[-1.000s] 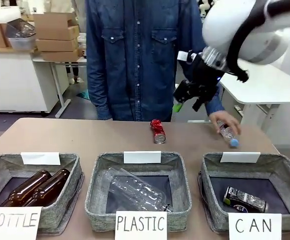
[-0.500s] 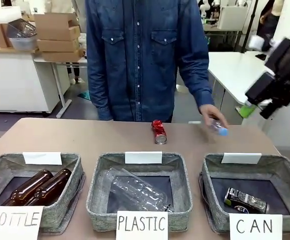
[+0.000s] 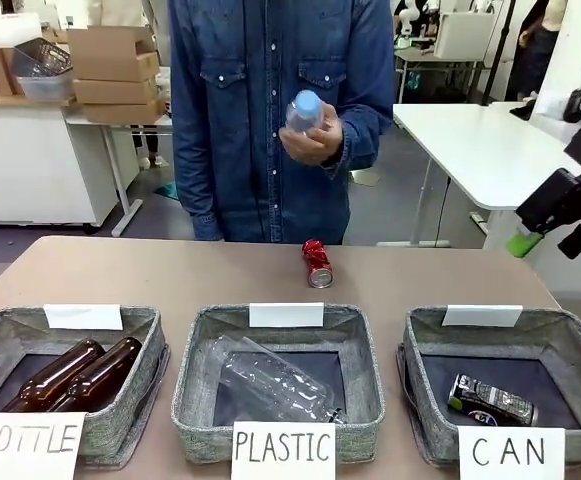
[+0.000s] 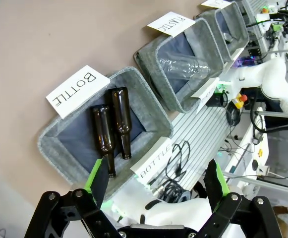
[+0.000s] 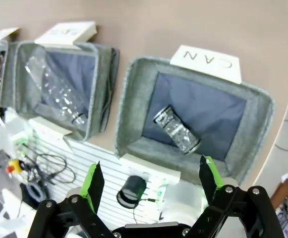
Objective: Sort the can waste into the basket.
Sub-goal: Pick up the can waste from the table and place it in the right Fabric basket.
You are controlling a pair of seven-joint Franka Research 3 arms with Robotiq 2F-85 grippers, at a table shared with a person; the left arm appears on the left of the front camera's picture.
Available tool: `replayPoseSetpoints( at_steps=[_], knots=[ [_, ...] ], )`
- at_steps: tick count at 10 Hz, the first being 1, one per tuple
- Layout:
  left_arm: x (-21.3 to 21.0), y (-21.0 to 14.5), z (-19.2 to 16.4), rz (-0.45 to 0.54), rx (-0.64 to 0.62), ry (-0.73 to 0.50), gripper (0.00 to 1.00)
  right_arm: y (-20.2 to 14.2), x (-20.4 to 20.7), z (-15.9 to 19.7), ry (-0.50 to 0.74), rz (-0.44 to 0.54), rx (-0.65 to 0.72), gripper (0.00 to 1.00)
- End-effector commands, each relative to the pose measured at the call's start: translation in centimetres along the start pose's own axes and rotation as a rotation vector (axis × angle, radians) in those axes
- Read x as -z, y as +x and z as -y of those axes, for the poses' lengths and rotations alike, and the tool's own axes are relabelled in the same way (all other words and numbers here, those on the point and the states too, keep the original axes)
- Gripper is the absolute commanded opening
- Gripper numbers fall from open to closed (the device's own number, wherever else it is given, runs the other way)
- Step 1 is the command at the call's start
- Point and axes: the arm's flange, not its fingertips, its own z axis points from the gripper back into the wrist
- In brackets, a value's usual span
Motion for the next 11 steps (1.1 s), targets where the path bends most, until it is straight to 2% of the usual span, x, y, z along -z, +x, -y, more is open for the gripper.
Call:
replayPoseSetpoints(
  at_steps=[1,11],
  knots=[
    [-0.03,-0.28,-0.14,-0.004,0.017,0.011,1.0,0.34,0.41,-0.21,-0.044,-0.006,0.014,1.0],
    [-0.03,-0.28,-0.14,-0.004,0.017,0.011,1.0,0.46,0.98,0.14,-0.03,-0.018,0.015,1.0]
  ],
)
